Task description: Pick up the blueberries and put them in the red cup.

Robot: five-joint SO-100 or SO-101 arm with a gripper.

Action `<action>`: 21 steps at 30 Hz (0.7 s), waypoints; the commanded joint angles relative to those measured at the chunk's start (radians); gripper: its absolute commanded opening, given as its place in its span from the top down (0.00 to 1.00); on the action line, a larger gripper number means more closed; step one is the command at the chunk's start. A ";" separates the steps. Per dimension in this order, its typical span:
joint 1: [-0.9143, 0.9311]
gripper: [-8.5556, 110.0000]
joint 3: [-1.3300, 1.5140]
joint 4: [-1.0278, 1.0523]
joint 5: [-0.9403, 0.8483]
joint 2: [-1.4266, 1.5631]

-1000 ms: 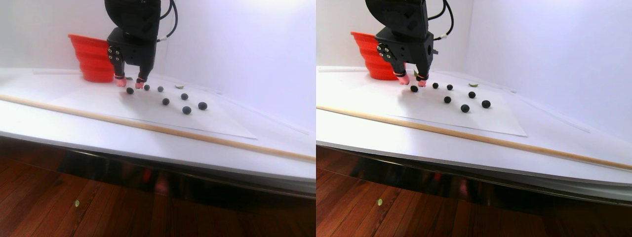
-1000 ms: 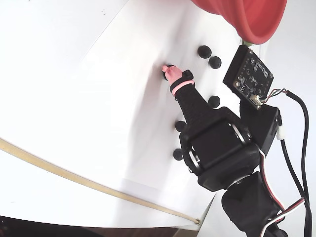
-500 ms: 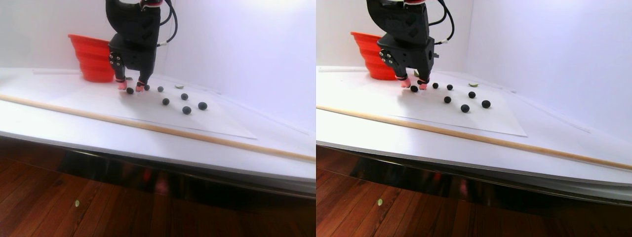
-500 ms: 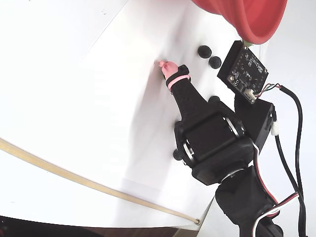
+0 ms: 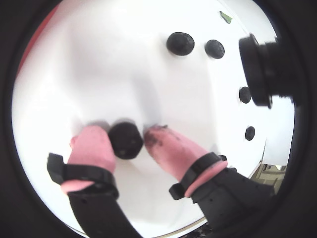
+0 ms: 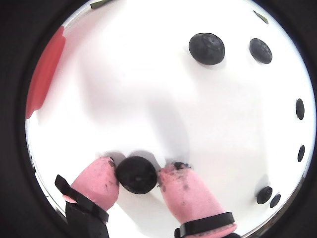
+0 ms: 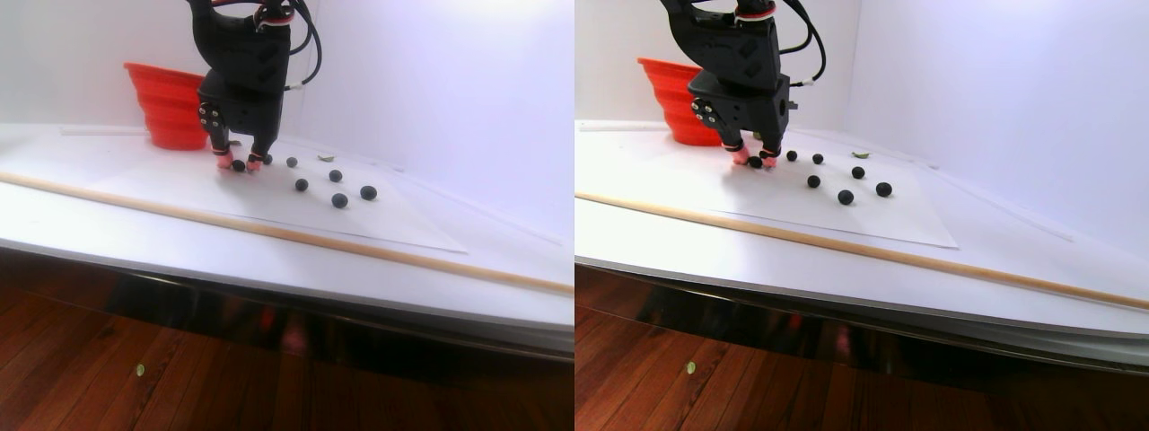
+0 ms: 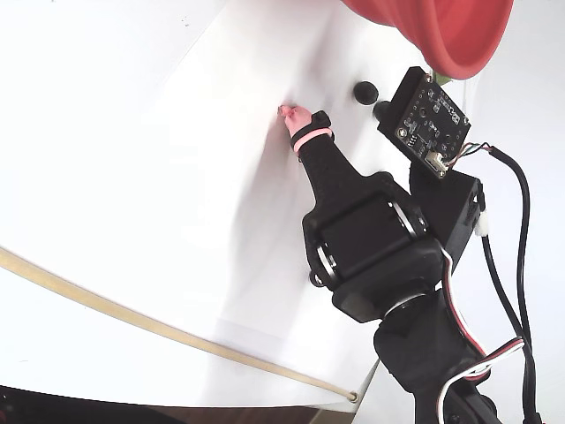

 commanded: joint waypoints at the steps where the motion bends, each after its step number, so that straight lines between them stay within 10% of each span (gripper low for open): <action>1: 0.012 0.82 -0.057 -0.020 -0.008 0.014; 21: 0.025 0.84 -0.023 0.000 -0.031 0.064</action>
